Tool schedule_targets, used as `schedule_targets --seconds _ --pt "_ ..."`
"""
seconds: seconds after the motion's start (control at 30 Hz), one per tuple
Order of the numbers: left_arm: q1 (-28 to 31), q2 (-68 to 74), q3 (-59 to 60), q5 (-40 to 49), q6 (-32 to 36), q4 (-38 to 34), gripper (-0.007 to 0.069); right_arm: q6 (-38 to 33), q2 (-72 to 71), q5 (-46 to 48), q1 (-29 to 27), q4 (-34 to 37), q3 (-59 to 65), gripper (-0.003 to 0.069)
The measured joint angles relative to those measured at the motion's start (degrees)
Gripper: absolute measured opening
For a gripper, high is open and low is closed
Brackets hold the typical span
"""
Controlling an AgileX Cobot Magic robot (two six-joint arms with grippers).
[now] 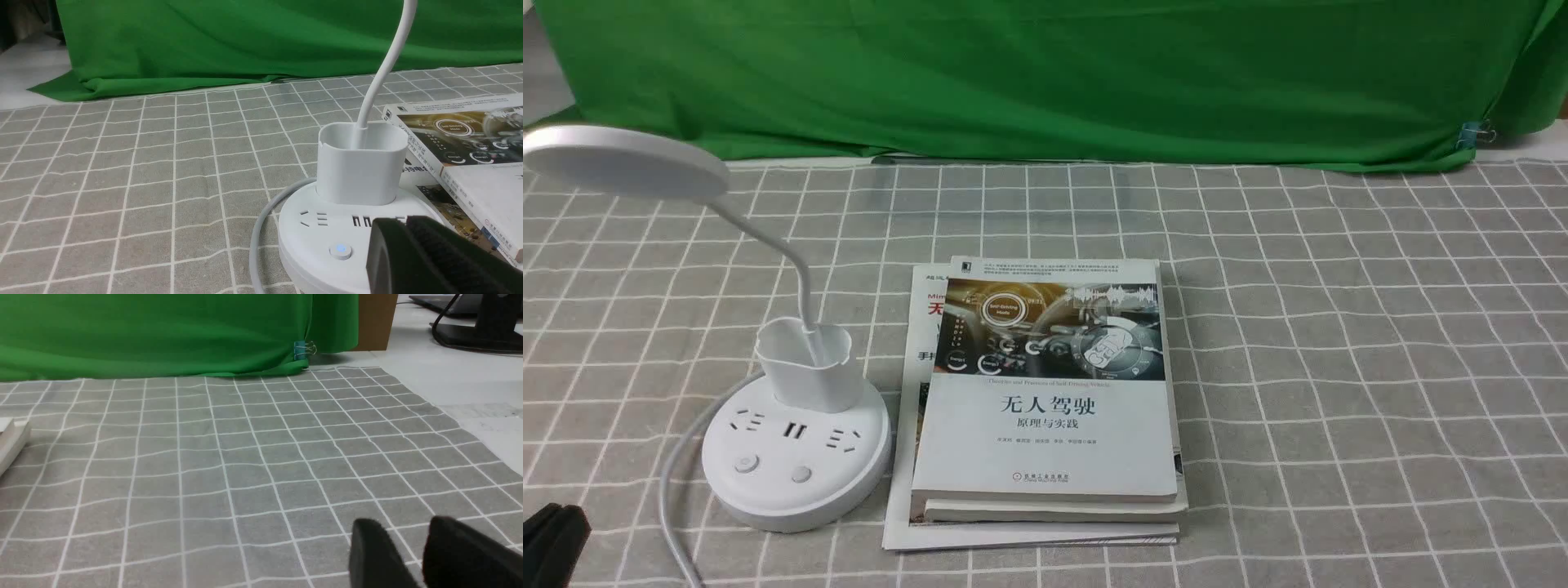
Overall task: Turn on the desk lamp on the grey coffee tablecloth with your hand.
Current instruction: 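Press the power button on the lamp base to turn the lamp on with the left gripper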
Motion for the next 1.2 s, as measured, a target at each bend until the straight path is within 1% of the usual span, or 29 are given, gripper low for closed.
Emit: schedule_targets --seconds 0.93,1.0,1.03,1.07,1.2 --pt "0.0 0.0 0.0 -0.8 0.0 0.2 0.0019 0.0 0.0 0.0 0.0 0.0 0.0 0.0245" --pt "0.0 0.0 0.0 -4.5 0.0 0.2 0.0019 0.0 0.0 0.0 0.0 0.0 0.0 0.0245" --pt "0.0 0.0 0.0 -4.8 0.0 0.2 0.0019 0.0 0.0 0.0 0.0 0.0 0.0 0.0245" --pt "0.0 0.0 0.0 -8.2 0.0 0.2 0.0019 0.0 0.0 0.0 0.0 0.0 0.0 0.0245" --pt "0.0 0.0 0.0 -14.7 0.0 0.3 0.0019 0.0 0.0 0.0 0.0 0.0 0.0 0.0245"
